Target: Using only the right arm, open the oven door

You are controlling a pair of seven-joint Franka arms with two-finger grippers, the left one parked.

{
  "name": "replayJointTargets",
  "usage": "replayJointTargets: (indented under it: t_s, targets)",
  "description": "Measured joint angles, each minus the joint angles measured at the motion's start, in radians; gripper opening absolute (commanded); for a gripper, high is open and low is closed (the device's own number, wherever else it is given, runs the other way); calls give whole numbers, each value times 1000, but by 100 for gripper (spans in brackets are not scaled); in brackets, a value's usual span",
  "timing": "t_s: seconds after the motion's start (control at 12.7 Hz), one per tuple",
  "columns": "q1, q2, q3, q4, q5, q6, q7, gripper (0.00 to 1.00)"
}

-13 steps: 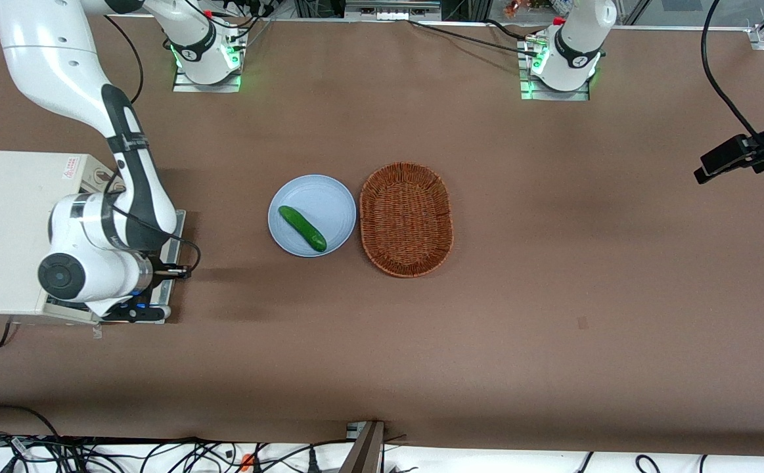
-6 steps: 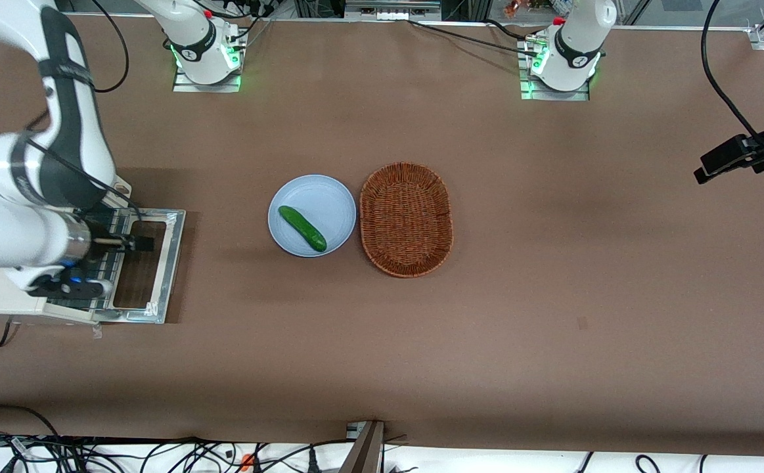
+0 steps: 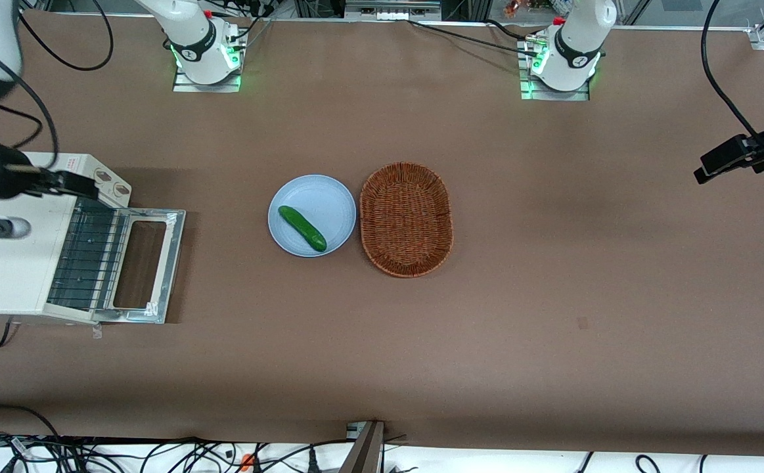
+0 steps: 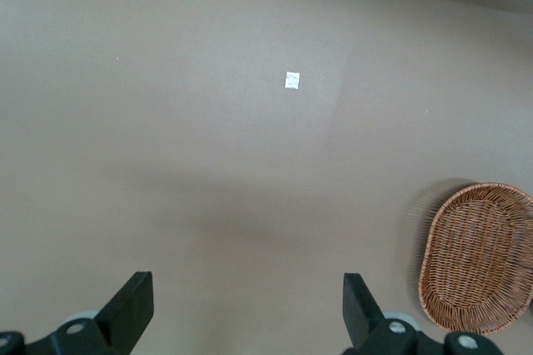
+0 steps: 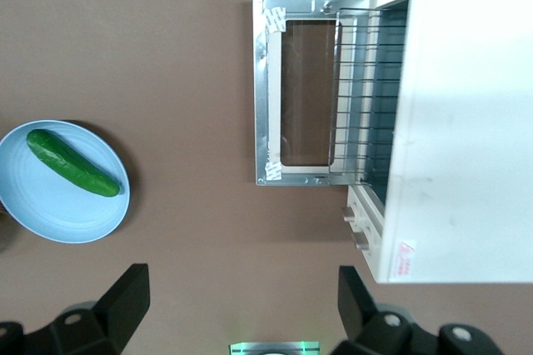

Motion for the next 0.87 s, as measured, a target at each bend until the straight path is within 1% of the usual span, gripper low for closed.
replayJointTargets:
  t_s: [0.24,0.55,0.71,0.87]
  targets:
    - [-39,-118,-7,-92,0,1,-15,100]
    - [-59,-249,-7,-296,0,96,-16,100]
    - [-59,-290,-7,-338,0,108,-16,100]
    - [-59,-301,-7,-340,0,119,-16,100]
